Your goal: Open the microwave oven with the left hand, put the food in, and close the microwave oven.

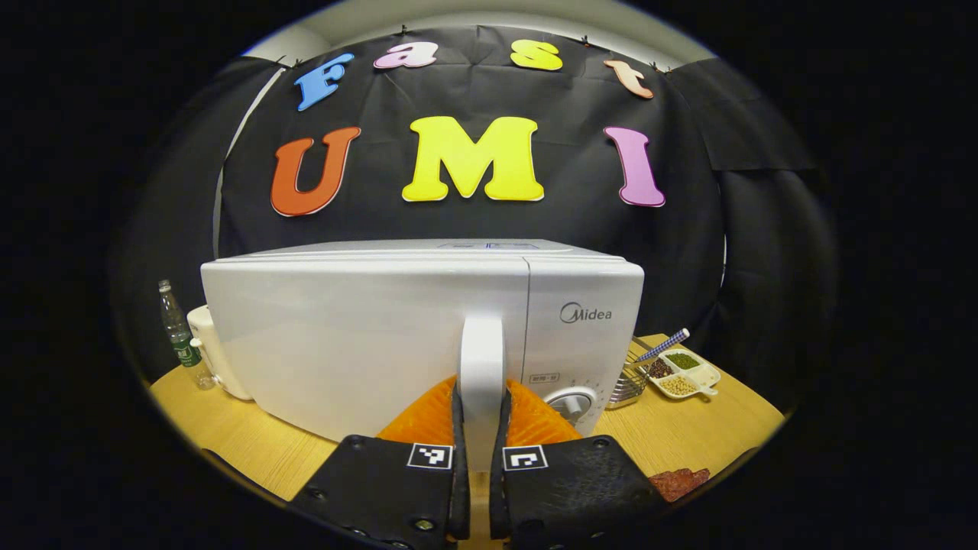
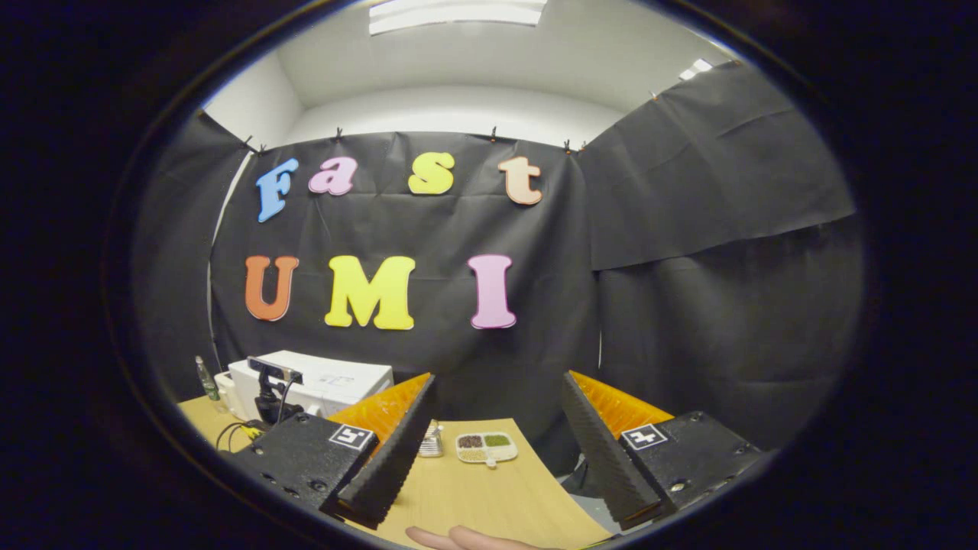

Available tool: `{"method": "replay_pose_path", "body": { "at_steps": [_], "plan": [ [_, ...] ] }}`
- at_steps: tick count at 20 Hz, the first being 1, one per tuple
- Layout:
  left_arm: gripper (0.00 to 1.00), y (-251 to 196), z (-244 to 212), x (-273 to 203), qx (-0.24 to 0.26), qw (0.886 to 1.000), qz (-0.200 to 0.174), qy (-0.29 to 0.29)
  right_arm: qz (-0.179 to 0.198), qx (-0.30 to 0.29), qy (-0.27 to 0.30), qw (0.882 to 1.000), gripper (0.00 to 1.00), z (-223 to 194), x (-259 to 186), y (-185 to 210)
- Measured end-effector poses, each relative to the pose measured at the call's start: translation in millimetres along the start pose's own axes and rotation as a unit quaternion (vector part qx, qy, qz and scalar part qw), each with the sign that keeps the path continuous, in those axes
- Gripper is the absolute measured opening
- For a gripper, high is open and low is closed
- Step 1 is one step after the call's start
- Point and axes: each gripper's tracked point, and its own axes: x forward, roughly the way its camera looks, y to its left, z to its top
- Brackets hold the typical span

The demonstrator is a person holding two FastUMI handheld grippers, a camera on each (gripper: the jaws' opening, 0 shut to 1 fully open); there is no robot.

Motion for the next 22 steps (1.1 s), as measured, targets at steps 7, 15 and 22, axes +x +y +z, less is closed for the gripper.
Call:
{"method": "replay_pose_path", "body": {
  "at_steps": [7,15,22],
  "plan": [
    [0.10,8,-7,-50,-0.006,0.999,-0.032,-0.013,0.002,-0.004,0.007,1.000,1.00,-6,-4,-1],
    [0.09,44,-18,-126,0.004,0.997,-0.072,-0.029,0.010,-0.014,0.023,1.000,1.00,-14,-22,21],
    [0.18,118,-36,-203,-0.006,0.998,-0.044,-0.039,0.037,-0.027,0.018,0.999,1.00,-18,-60,56]
  ]
}}
